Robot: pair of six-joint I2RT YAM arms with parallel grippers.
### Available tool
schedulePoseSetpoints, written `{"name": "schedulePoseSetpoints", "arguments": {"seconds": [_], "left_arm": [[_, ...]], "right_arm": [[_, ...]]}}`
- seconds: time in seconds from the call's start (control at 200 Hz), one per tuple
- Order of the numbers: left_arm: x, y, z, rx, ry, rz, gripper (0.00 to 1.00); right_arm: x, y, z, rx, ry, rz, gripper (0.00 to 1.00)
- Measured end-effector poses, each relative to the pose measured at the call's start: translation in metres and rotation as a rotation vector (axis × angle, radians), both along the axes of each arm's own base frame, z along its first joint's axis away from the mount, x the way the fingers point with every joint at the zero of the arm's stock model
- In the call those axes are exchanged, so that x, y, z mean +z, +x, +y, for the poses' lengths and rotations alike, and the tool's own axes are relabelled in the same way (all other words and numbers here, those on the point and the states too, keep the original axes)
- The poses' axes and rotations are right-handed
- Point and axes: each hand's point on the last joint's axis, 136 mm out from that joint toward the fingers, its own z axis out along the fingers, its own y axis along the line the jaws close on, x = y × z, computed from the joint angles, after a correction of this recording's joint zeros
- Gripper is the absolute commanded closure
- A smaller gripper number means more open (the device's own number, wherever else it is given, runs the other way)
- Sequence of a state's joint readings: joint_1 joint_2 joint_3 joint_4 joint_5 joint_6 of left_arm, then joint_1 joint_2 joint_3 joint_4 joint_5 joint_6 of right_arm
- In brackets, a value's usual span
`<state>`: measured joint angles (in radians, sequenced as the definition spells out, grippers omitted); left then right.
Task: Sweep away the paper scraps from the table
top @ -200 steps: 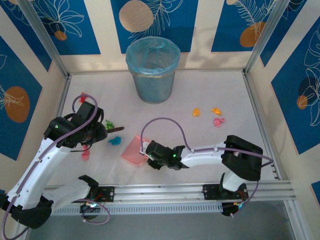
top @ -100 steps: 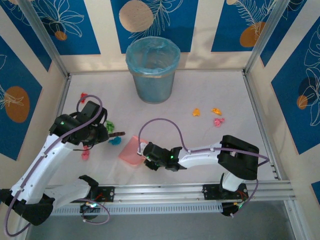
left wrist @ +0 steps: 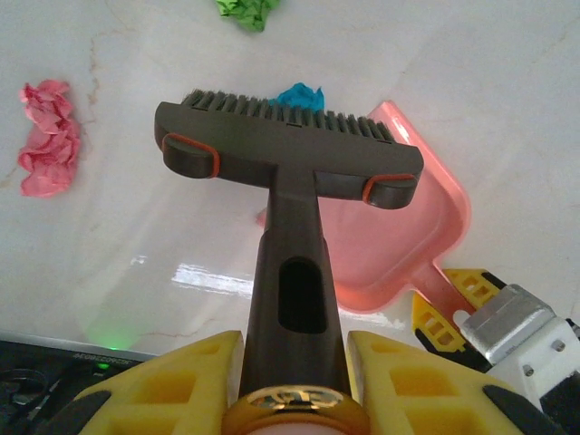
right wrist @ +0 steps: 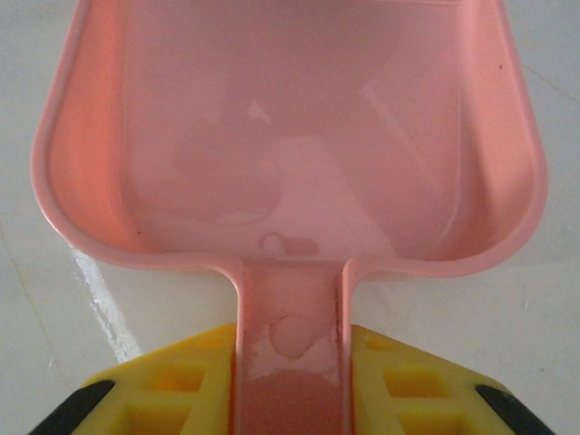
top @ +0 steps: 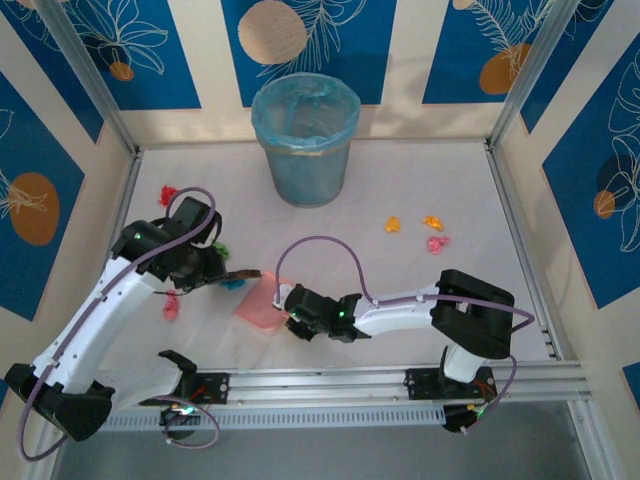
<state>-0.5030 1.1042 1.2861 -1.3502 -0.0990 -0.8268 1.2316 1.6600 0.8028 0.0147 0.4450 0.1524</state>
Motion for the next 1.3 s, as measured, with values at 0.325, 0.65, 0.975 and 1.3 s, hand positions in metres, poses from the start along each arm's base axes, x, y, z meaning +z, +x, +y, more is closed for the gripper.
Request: {"name": "schedulePoseSetpoints", "arguments": {"seconds": [0.325, 0.65, 0.975, 1.3], "left_arm": [[0.0, 0.0, -0.023, -0.101, -0.1, 0.013, 1.0], [0.029, 0.0, -0.025, -0.14, -0.168, -0.145, 1.0], [0.017, 0.013, -0.02, -0.097, -0.103, -0.119, 1.0], [-0.002, 0.018, -0.034, -0.118, -0.111, -0.014, 1.0]], "right_arm": [[0.0, 0.0, 0.0, -0.018, 0.011, 0.014, 1.0], [0.0, 0.003, 0.001, -0.032, 0.022, 0.017, 1.0], [-0.001, 0.006, 0.001, -0.038, 0.027, 0.021, 1.0], [-0.001, 0.007, 0.001, -0.039, 0.029, 0.024, 1.0]]}}
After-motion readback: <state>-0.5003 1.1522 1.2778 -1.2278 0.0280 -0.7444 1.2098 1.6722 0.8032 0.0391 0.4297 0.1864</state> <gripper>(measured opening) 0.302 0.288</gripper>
